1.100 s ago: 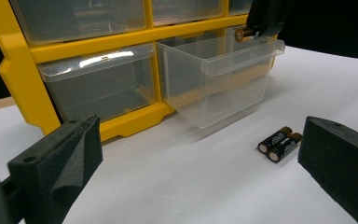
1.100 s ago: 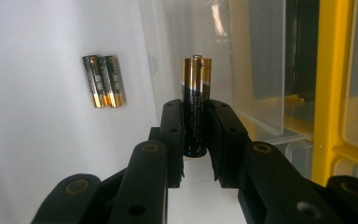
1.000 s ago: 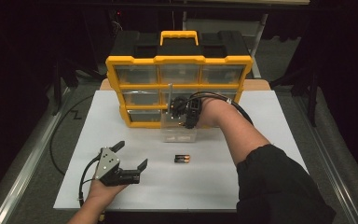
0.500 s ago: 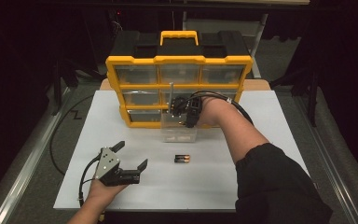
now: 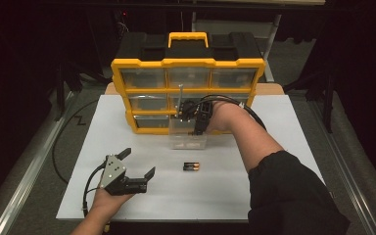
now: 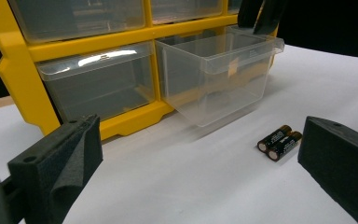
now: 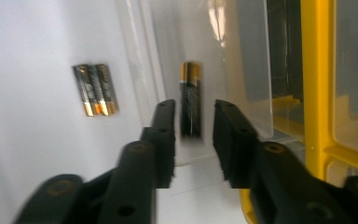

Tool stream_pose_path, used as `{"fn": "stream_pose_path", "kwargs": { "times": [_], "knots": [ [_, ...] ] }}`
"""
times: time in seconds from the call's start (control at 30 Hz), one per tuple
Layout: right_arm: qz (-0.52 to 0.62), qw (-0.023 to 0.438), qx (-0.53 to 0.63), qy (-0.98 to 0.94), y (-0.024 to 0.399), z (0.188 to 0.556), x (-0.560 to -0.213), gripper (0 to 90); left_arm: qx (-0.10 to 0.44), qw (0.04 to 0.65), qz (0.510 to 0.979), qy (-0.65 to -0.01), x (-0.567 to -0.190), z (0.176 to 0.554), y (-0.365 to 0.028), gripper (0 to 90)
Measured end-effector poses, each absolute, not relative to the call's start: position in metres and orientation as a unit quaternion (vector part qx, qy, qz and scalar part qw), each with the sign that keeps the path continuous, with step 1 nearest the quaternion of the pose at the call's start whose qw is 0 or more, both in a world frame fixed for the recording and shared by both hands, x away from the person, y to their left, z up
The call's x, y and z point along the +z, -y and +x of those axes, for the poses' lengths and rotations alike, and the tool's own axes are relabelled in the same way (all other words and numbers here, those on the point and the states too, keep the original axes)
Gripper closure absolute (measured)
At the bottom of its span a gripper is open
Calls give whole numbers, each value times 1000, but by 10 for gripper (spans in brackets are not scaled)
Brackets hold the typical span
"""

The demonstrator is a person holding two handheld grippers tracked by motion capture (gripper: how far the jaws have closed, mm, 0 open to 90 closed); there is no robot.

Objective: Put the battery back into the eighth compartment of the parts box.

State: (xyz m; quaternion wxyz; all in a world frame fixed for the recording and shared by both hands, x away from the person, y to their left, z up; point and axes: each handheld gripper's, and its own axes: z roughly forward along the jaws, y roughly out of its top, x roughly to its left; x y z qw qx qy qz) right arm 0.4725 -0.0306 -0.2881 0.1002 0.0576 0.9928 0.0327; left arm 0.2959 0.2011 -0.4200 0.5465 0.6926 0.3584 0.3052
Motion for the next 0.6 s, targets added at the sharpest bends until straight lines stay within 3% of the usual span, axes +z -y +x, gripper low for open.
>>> {"fn": "stream_pose_path", "kwargs": {
  "times": [0.23,0.6],
  "knots": [
    [61,97,40,-993,38,456,-282,538,305,546,694,-358,-420,296,-201,7],
    [53,100,49,-992,47,426,-286,489,309,547,691,-357,-420,295,-201,7]
  ]
}}
